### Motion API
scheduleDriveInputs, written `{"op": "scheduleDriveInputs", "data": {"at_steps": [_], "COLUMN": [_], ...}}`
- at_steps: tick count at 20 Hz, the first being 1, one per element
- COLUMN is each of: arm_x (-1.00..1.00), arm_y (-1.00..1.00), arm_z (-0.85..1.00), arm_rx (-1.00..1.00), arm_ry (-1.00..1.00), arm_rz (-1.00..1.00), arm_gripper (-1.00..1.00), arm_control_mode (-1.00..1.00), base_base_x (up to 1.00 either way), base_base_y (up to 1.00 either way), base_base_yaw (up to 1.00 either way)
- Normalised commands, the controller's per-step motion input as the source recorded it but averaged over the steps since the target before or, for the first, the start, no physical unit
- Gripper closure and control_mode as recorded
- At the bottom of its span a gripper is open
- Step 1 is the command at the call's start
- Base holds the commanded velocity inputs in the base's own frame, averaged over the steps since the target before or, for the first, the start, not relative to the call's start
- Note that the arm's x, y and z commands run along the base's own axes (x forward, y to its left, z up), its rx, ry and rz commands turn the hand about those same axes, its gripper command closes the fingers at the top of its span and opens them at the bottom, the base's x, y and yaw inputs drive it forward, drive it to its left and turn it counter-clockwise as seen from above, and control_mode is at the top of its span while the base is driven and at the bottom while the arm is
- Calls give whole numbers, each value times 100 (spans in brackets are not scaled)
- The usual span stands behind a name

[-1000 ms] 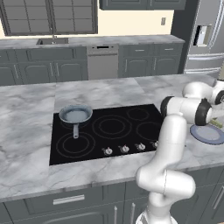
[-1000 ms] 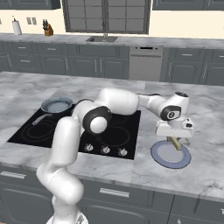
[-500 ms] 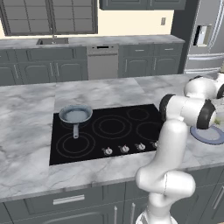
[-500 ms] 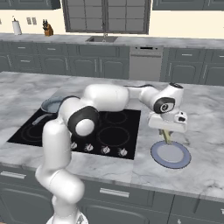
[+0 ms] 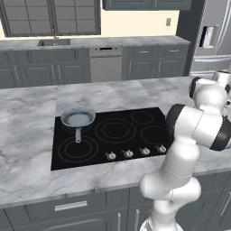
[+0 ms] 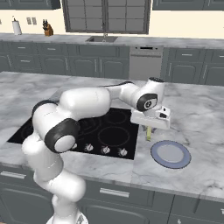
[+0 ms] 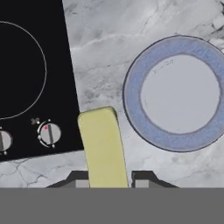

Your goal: Pick up the butter stick and place it in the pan. Then turn on the burner for the pan.

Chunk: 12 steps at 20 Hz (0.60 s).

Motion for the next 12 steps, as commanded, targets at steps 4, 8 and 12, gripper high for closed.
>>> {"op": "scheduleDriveInputs", "data": {"at_steps": [4,8,12], "arm_x": [-17,-12,0], "arm_y": [66,64,59], "arm_z": [32,28,30], "arm_rx": [-2,-1,-1], "arm_ry": [0,0,-1], "arm_rz": [-9,-10,-8], "arm_gripper": [100,100,100], "arm_control_mode": [-100,-100,-100], "base_base_x": [0,0,0], "base_base_y": [0,0,0], "base_base_yaw": [0,0,0]}}
